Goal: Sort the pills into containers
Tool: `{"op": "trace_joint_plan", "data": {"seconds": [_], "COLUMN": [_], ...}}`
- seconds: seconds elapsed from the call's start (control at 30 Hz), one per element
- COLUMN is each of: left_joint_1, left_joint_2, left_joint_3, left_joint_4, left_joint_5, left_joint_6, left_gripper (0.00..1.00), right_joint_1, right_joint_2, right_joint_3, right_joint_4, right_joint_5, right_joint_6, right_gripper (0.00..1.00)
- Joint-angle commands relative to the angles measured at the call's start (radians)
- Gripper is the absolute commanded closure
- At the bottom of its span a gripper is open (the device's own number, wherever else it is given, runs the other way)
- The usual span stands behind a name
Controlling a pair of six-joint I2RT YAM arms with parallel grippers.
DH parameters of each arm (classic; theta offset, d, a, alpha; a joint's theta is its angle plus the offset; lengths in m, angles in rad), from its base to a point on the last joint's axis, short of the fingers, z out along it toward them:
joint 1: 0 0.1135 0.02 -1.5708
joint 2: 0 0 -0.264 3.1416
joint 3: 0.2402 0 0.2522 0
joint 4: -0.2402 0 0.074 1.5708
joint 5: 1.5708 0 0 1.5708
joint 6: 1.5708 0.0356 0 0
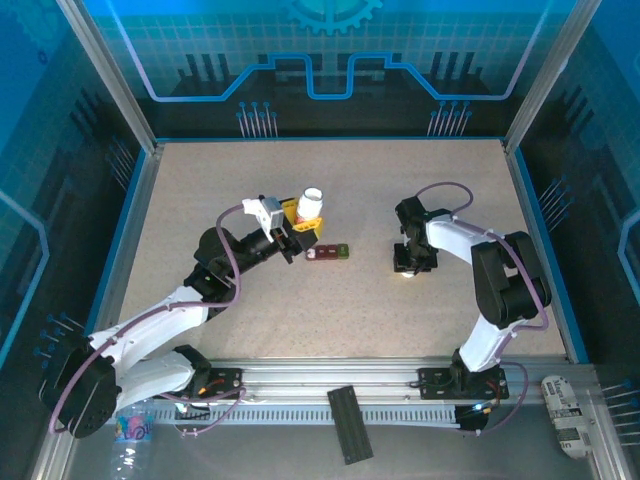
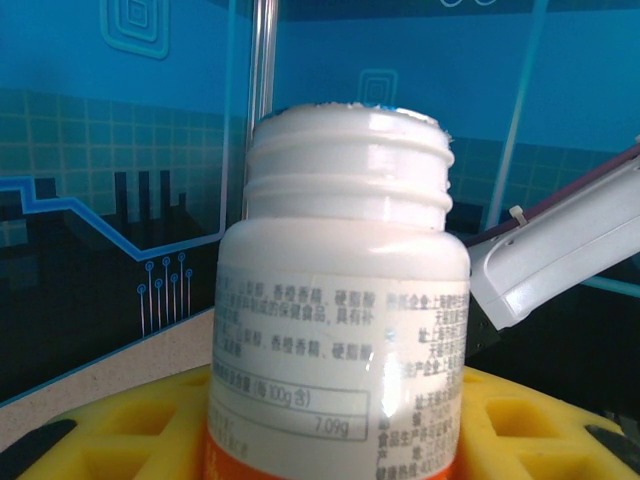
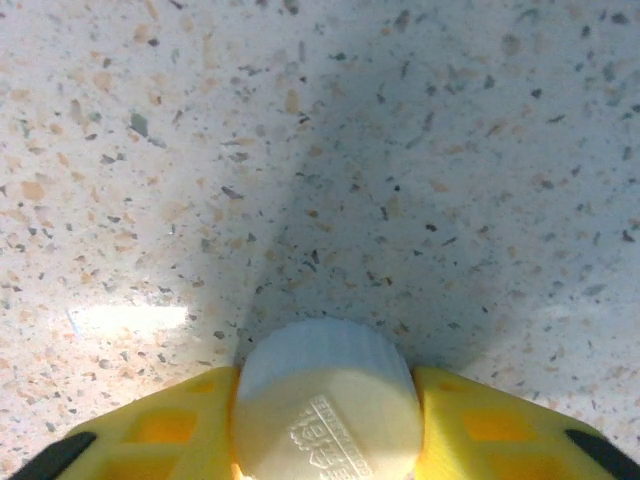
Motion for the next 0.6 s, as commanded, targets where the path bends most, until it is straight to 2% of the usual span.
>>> {"op": "trace_joint_plan", "data": {"seconds": [0.0, 0.3, 0.57], "left_joint_1": [-0.004, -0.005, -0.005], "left_joint_2": [-0.017, 0.008, 0.081], "left_joint_3": [-0.012, -0.034, -0.06], "left_joint_4": [0.014, 0.021, 0.079], "left_joint_5": [0.022, -0.003, -0.026], "left_joint_6": [0.018, 0.058, 0.085], "left_gripper": [1.0, 1.0, 1.0], "right_joint_1": [0.014, 0.037, 0.133], "right_joint_2": [-0.004, -0.148, -0.233], "right_joint_3": [-0.014, 0.037, 0.287], "right_joint_4": [0.02, -0.012, -0.152], "right_joint_5": [-0.021, -0.094, -0.136], "right_joint_6": [0.006, 0.003, -0.023], "right_gripper": [0.64, 0.68, 0.68]}}
